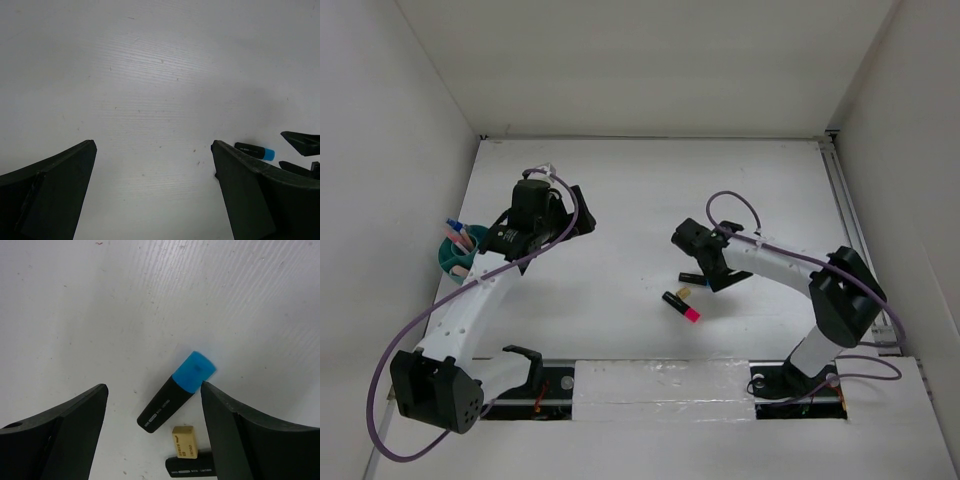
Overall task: Sort the stationery into containers
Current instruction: Move the stationery to the center of the board.
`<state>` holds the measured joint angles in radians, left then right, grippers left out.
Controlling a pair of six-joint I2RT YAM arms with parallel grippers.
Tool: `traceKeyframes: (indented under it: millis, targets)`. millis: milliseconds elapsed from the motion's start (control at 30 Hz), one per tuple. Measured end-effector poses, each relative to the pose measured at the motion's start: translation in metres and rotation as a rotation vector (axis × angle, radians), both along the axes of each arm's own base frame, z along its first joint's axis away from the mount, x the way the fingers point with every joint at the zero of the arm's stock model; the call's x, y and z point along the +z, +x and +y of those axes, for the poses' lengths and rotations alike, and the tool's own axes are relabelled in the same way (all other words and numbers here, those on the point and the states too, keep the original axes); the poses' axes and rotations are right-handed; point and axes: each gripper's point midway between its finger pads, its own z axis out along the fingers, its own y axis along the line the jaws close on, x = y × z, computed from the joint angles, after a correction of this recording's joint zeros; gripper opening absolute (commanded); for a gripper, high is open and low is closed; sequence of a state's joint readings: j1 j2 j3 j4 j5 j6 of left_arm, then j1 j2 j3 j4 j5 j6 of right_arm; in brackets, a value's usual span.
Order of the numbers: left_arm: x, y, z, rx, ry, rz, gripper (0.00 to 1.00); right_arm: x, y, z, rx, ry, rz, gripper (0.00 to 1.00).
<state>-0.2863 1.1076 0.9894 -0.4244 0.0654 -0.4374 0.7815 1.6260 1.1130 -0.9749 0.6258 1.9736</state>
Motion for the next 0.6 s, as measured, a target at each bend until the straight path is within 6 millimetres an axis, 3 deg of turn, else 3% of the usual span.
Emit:
traceKeyframes:
  millis: [367, 600]
  targets:
    - [0.000, 0.001, 0.002, 0.008, 0.010, -0.003, 1.00, -0.031, -0.008, 0.011, 0.007, 0.017, 0.087, 0.78]
    - [0.000, 0.001, 0.003, 0.010, 0.012, -0.004, 1.00, -0.048, -0.016, 0.007, -0.002, 0.017, 0.133, 0.66]
